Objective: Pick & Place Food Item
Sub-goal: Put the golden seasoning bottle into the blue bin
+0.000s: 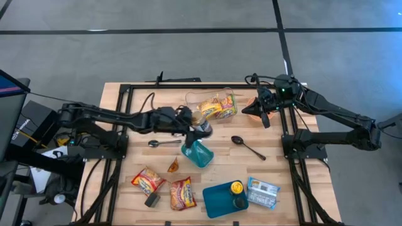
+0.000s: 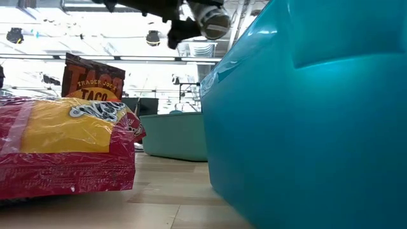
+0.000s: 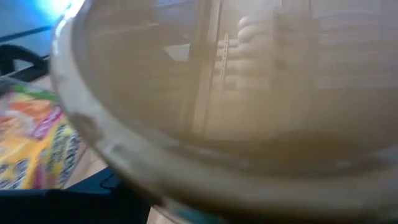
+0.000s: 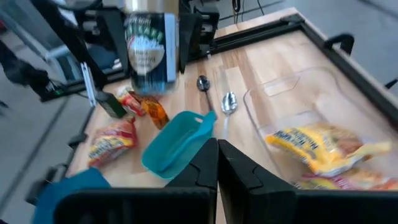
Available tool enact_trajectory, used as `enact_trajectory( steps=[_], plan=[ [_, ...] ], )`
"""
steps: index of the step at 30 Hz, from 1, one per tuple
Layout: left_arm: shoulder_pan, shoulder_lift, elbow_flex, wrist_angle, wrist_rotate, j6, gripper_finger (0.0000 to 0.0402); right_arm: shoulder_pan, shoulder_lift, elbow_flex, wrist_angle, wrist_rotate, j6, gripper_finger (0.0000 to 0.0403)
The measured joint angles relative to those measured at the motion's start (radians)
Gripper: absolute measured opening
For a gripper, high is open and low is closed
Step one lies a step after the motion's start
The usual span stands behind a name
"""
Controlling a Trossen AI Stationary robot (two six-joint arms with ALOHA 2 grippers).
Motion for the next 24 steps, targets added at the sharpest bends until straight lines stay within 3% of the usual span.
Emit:
enact_trajectory(
  steps=[8, 24],
  plan=[
    [0.030, 0.127, 0.121, -0.002, 0.089, 0.000, 0.0279, -0.001, 0.000, 0.000, 0.003, -0.001, 0.061, 0.0000],
    [0.033, 0.322, 0.305, -0.001, 0.098, -0.045, 0.0279, 0.020, 0.000, 0.000, 0.018, -0.002, 0.061, 0.0000]
  ],
)
